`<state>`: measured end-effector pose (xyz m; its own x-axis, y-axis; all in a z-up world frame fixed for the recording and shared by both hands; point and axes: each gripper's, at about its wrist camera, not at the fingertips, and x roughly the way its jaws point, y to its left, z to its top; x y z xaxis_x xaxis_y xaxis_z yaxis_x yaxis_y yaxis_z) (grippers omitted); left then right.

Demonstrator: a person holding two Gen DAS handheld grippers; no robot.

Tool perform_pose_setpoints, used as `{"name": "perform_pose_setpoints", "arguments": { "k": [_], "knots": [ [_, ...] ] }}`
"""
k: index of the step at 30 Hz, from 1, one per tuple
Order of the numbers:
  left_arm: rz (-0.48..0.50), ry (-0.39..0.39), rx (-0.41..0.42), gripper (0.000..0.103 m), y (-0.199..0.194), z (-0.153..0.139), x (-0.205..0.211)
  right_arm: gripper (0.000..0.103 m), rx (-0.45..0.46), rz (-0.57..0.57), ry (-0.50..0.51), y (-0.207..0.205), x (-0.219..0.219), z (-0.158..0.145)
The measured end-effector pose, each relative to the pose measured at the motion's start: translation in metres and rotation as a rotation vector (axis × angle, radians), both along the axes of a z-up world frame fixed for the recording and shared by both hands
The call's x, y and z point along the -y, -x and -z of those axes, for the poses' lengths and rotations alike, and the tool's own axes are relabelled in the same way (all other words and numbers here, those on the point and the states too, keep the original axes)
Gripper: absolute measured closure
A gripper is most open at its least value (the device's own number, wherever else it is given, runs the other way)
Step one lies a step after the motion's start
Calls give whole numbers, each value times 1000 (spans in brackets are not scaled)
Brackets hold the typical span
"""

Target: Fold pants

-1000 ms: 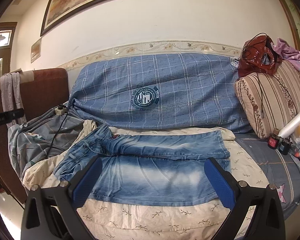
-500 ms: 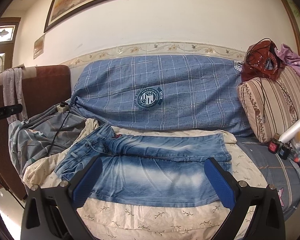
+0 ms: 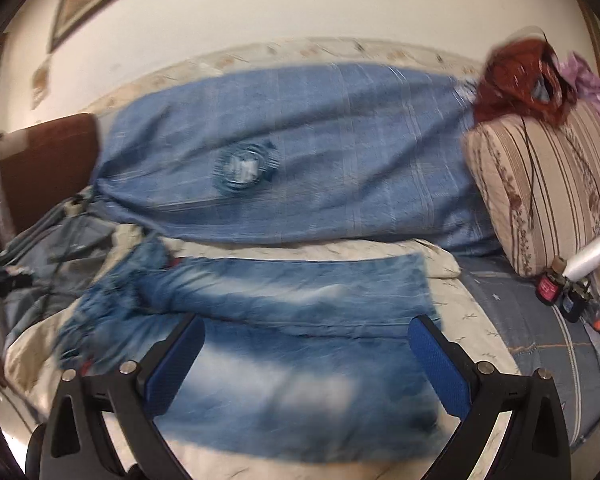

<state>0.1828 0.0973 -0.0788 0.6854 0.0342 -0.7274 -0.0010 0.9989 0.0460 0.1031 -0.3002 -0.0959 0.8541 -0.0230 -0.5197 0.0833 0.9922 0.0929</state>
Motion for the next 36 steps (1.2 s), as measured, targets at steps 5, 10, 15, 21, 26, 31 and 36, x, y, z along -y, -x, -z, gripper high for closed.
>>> {"name": "perform_pose_setpoints", "arguments": {
  "k": [5, 10, 15, 21, 26, 31, 36],
  "knots": [
    [45, 64, -130, 0, -110, 21, 6, 0, -81, 88, -72, -94, 76, 23],
    [12, 94, -193, 14, -201, 37, 9, 9, -190, 154, -114, -191, 123, 63],
    [-13, 120, -248, 35, -252, 56, 13, 30, -313, 200, -196, -243, 149, 104],
    [28, 137, -345, 92, -276, 86, 30, 75, -355, 174, -147, -251, 141, 116],
    [41, 134, -285, 96, -262, 76, 34, 89, -287, 201, -167, -234, 145, 100],
    [88, 186, -184, 103, -228, 31, 27, 89, -221, 189, -225, -202, 149, 72],
    [133, 237, -67, 103, -186, -25, 12, 89, -170, 164, -216, -172, 138, 47]
  ]
}}
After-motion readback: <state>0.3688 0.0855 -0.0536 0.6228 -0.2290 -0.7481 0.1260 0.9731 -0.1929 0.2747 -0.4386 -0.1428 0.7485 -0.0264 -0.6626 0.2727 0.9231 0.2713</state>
